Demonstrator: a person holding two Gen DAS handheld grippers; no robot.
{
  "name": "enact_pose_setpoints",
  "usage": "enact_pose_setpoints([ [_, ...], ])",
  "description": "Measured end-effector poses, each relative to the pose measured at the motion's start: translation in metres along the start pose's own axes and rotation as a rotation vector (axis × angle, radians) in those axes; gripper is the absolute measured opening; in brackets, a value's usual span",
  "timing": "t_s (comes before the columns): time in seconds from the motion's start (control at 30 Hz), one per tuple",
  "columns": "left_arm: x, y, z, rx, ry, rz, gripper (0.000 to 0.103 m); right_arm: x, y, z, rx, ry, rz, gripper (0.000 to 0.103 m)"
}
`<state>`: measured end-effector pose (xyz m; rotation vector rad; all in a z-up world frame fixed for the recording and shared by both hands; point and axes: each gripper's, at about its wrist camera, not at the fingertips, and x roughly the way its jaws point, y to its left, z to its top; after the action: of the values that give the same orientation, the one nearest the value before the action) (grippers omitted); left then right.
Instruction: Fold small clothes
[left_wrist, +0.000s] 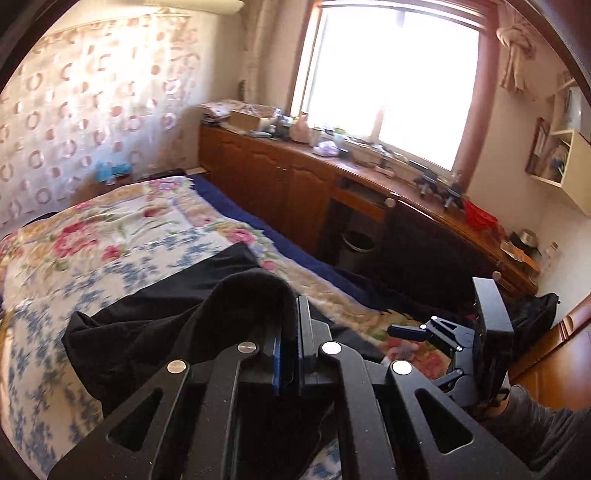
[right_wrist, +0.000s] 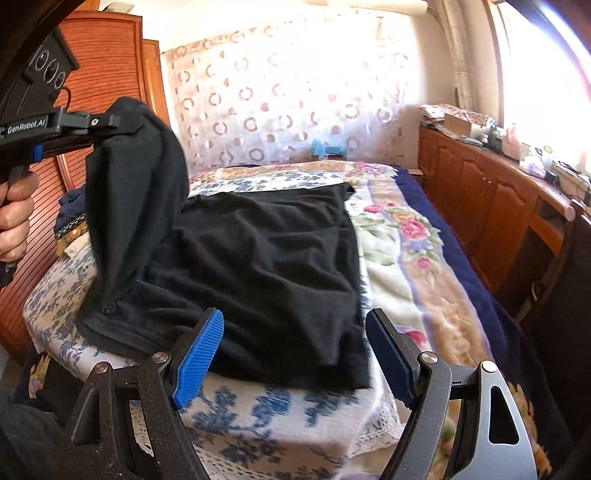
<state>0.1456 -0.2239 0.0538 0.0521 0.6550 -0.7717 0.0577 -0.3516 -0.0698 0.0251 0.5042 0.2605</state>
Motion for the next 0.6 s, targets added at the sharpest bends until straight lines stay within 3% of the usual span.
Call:
enact_pose_setpoints([
  [0.27, 0.032, -0.016, -0.005, 0.056, 0.078, -0.019, 0.007, -0.016, -0.013, -0.008, 0.04, -0.005, -0.021, 0.081],
  [0.3, 0.032, -0.015, -0.008, 0.059, 0.09, -0.012, 0.011, -0.019, -0.012, -0.009, 0.042, -0.004, -0.021, 0.081],
  [0.37, 0.029, -0.011, -0.013, 0.067, 0.091, 0.02, 0.027, -0.02, -0.013, -0.009, 0.045, -0.002, -0.022, 0.081],
  [0.4, 0.025, -0.009, -0.015, 0.067, 0.084, 0.027, 0.042, -0.02, -0.014, -0.009, 0.046, 0.0, -0.022, 0.081],
  [0.47, 0.02, -0.002, -0.019, 0.057, 0.083, 0.033, 0.051, -0.019, -0.013, -0.007, 0.048, 0.0, -0.023, 0.081],
  [0.53, 0.014, 0.008, -0.025, 0.037, 0.086, 0.05, 0.073, -0.014, -0.012, -0.004, 0.048, -0.002, -0.018, 0.081],
  [0.6, 0.009, 0.019, -0.034, 0.031, 0.086, 0.073, 0.079, -0.01, -0.01, -0.002, 0.046, -0.002, -0.014, 0.081],
])
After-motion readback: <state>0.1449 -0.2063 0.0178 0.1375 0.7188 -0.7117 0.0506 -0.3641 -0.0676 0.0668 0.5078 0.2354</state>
